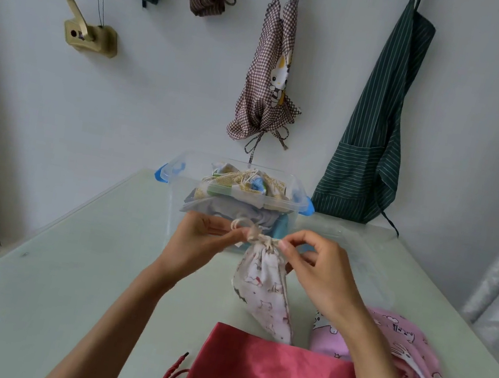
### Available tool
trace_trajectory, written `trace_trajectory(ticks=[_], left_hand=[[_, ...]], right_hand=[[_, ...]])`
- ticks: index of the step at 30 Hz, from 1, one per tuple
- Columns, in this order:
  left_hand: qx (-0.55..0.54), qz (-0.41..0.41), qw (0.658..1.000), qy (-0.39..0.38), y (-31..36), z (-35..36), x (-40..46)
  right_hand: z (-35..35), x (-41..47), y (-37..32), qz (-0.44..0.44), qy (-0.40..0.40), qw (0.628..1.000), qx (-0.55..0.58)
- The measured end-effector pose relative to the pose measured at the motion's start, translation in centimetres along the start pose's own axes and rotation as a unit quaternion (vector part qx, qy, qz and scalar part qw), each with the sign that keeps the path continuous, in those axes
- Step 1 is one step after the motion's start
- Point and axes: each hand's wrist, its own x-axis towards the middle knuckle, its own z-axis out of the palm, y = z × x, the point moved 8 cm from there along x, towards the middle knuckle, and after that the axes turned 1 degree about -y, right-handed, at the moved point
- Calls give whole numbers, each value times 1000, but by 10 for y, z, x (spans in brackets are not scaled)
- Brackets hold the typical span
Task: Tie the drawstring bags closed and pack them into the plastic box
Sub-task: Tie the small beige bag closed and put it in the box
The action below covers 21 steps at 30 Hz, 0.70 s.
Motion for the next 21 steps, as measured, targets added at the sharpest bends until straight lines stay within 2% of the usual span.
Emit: trace_trajectory(ticks=[4,5,8,10,12,14,17,19,21], left_hand=[[38,-10,999,15,-12,-6,1],[61,-19,998,19,-19,-6,2],[125,-61,990,-13,-36,-6,2],[141,-74,987,-37,-35,-9,3],[159,-42,985,-56,-22,-11,6],[191,-6,972,-134,-8,2,1],[310,-33,917,-247,-14,26,-13],[378,-49,894,-235,-21,26,-14],[398,-61,893,-204,-22,17,-10]], right_hand=[[1,1,4,-10,-12,983,-184],[5,1,6,-5,-22,979,-201],[12,0,17,29,-61,986,-151],[10,2,24,49,-57,992,-103],[6,5,27,57,-36,996,-66],[14,4,24,60,-56,997,-11],[32,1,19,58,-138,988,25],[40,-9,24,74,-230,970,-14],[51,-24,38,110,-350,923,-119]])
